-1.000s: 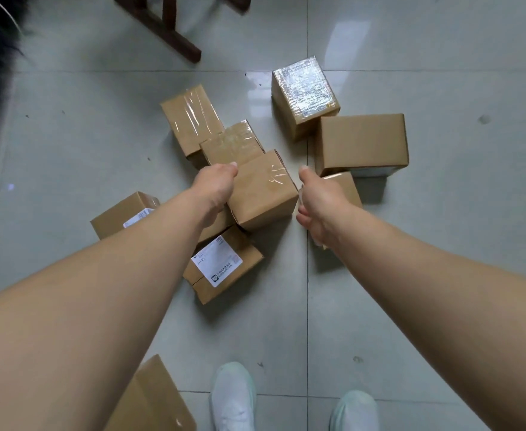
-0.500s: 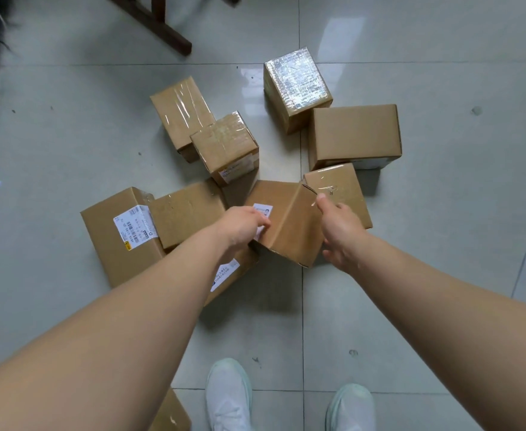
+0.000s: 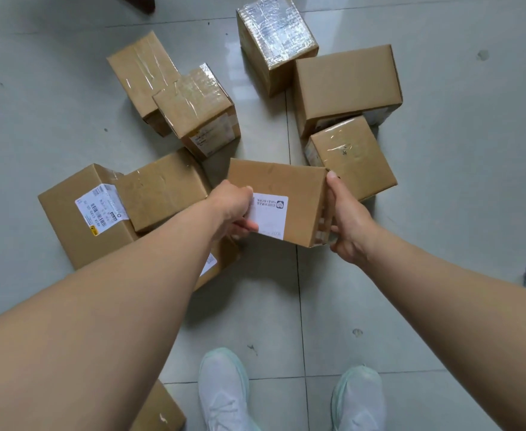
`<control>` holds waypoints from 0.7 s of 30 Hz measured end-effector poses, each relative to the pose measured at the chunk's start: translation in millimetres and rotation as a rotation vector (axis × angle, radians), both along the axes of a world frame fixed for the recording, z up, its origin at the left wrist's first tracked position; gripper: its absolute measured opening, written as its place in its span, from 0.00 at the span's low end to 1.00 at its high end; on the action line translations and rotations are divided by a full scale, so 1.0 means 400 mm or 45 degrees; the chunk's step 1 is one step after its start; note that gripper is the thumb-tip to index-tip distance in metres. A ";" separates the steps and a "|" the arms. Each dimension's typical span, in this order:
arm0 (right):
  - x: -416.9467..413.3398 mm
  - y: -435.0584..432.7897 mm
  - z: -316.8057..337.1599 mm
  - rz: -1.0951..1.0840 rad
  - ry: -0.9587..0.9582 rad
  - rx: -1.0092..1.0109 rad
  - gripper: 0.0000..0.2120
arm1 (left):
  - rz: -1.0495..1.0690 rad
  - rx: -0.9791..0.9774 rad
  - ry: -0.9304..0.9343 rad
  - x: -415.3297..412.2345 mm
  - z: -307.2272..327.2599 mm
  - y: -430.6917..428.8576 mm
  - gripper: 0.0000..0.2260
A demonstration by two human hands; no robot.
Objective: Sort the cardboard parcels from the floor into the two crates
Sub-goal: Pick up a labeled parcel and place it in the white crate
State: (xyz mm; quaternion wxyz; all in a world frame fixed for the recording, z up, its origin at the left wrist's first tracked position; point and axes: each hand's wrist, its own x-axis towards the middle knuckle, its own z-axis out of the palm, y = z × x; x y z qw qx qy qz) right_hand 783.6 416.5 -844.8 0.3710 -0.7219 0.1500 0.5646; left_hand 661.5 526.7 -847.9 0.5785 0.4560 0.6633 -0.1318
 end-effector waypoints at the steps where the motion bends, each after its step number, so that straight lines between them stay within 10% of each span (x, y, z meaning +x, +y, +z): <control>1: 0.003 -0.002 -0.002 -0.013 0.010 0.002 0.25 | 0.025 0.034 0.019 0.004 -0.006 0.007 0.11; 8: 0.026 -0.021 -0.032 0.015 0.069 0.027 0.24 | 0.186 0.110 0.029 -0.016 -0.155 0.042 0.39; 14: 0.053 -0.023 0.003 0.037 0.115 -0.019 0.25 | 0.390 0.054 -0.049 0.008 -0.011 -0.003 0.19; 21: 0.091 0.026 0.237 0.009 0.082 0.022 0.08 | 0.565 0.083 -0.131 -0.008 0.212 0.022 0.24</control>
